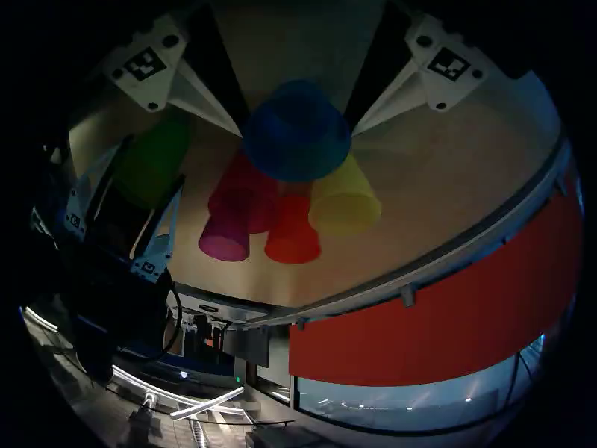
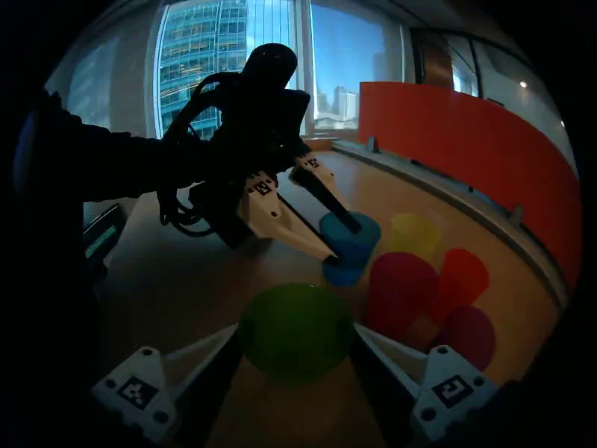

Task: Pour water

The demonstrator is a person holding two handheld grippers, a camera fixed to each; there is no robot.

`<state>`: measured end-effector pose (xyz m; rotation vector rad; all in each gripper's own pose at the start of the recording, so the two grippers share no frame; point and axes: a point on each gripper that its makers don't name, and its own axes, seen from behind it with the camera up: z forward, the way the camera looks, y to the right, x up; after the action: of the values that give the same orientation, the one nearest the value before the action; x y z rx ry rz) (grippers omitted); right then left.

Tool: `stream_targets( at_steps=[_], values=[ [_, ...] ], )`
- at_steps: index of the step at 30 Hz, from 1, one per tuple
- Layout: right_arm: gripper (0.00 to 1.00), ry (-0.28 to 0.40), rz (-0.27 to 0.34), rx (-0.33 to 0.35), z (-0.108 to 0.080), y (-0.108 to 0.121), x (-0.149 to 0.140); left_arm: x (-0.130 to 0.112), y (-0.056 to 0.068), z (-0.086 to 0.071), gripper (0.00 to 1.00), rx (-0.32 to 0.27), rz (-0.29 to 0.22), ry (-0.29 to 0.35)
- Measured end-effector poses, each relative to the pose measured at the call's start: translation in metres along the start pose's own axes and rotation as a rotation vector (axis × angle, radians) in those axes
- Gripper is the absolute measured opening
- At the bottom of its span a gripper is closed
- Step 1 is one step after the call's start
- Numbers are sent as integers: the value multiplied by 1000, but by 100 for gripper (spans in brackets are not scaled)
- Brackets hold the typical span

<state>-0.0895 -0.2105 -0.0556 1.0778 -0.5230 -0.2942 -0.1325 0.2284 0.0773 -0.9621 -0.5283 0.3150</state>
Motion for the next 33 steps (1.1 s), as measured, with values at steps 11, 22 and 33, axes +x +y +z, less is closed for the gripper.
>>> stream_targets(
  at_steps=[11,22,33],
  values=[
    [92,21,0,-22,-7,0,13,23,1,-22,85,15,-19,57],
    [92,71,10,-53,-18,-2,34,55,0,-60,85,67,-47,155],
    [92,142,35,-86,-29,-3,54,80,5,-92,85,117,-47,229]
  ],
)
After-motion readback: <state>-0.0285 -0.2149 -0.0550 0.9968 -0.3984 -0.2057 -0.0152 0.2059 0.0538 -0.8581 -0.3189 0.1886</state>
